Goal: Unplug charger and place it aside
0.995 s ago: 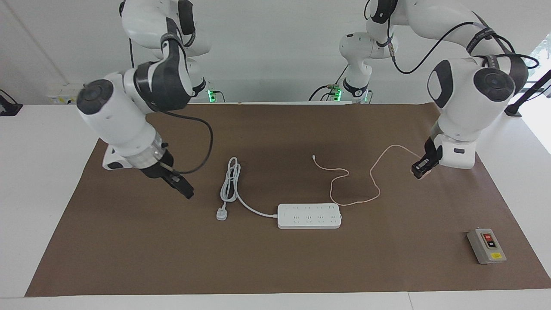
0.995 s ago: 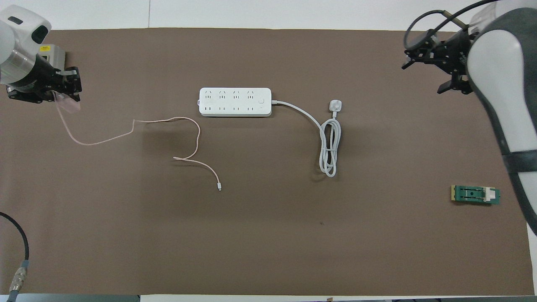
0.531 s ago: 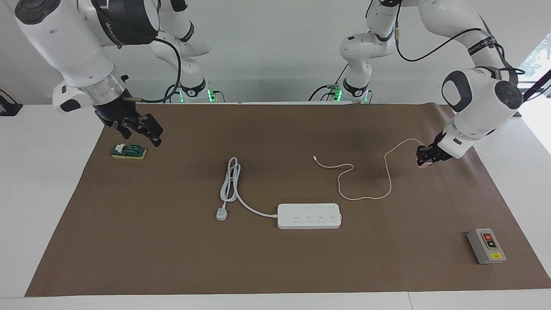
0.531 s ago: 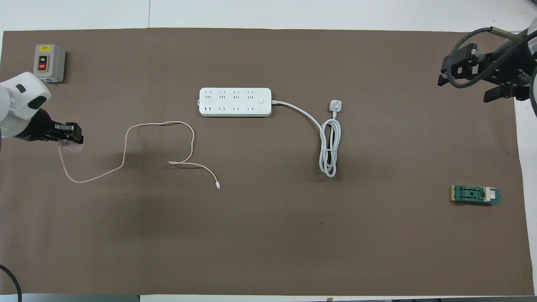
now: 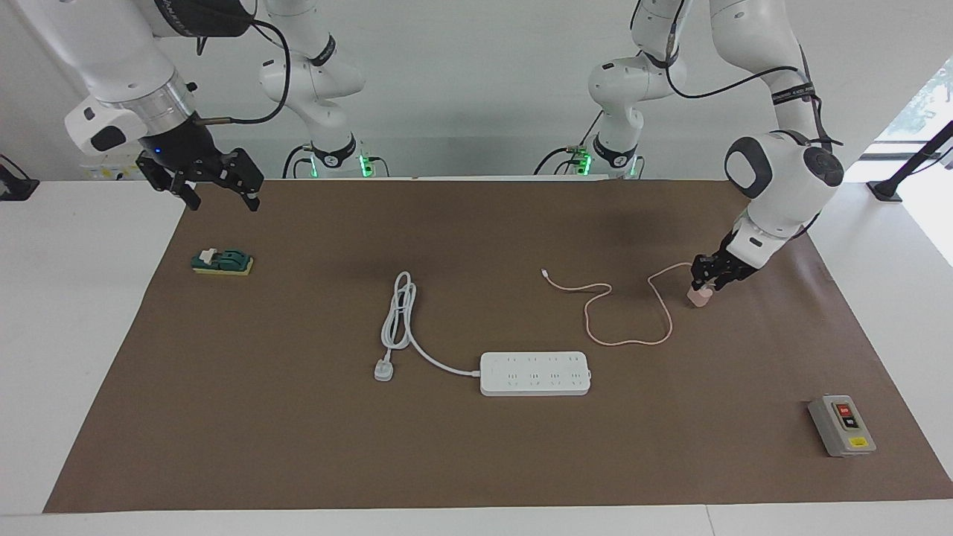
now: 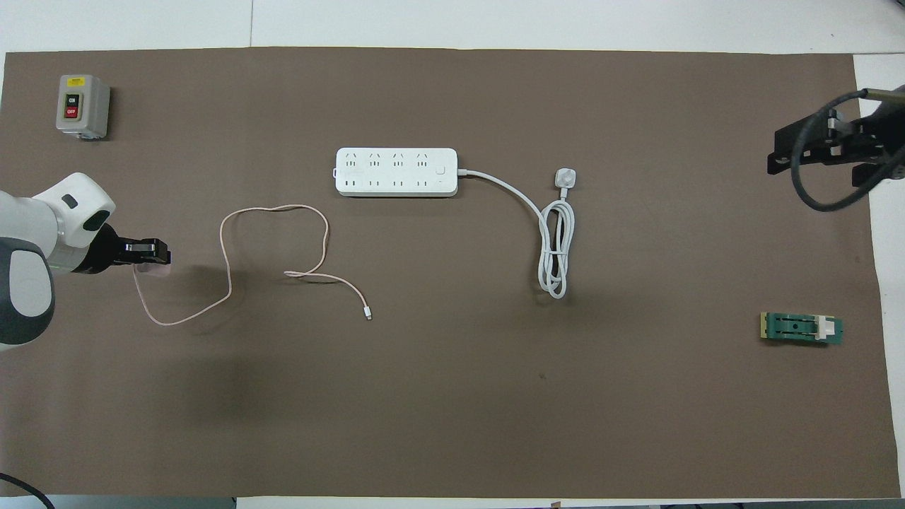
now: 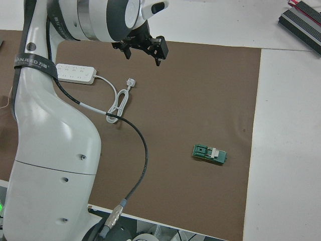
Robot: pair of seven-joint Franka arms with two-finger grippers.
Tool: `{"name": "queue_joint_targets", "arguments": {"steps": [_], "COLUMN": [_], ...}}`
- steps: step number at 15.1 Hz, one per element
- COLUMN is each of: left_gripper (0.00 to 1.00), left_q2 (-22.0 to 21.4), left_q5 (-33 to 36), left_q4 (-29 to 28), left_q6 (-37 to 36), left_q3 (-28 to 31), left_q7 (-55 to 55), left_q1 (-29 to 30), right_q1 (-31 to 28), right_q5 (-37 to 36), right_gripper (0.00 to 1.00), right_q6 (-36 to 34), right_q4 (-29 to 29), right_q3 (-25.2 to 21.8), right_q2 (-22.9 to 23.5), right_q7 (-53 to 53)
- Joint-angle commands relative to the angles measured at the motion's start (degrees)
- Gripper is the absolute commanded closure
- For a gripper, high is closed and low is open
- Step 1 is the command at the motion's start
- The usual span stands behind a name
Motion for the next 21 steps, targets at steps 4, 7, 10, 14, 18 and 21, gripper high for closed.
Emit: {"name": "queue_joint_targets", "arguments": {"steps": [4,7,10,14,18,21], "left_gripper": [0.0,0.0,0.0,0.0,0.0,0.0], "left_q2": [-0.4,-0.4,-1.5,-2.6,-7.9,-9.3], "left_q5": [-0.5,-0.4,-0.2,0.2,8.6,8.7], "left_q4": [11.8,22.3,29.0,32.5,27.4,27.2], "left_q6": [-13.7,-21.1,-27.1,-30.6,-32.9,-36.9], "left_q3": [0.4,0.4,0.3,-0.2,-0.3,-0.3], "left_q7": [3.3,2.6,-3.7,-13.5,-15.2,-16.5], "left_q1": [5.2,6.1,6.0,2.2,-2.5,-4.4], "right_q1": [-5.0,-4.7,-4.7,-4.7,-4.8,-4.8], "right_q5": [-3.3,-4.1,-3.3,-3.3,-3.5,-3.6], "right_gripper": [0.0,0.0,0.0,0.0,0.0,0.0], "right_q6": [3.0,2.7,2.4,2.4,2.4,2.3], "right_q4": [-5.7,-5.2,-3.0,-2.5,-2.8,-3.5], "right_q3": [3.8,3.3,1.4,1.8,1.9,1.8], "right_q2": [0.0,-0.1,-0.4,-0.2,0.9,1.4], "right_q7": [-3.5,-2.9,-2.1,1.5,-0.2,-0.5]}}
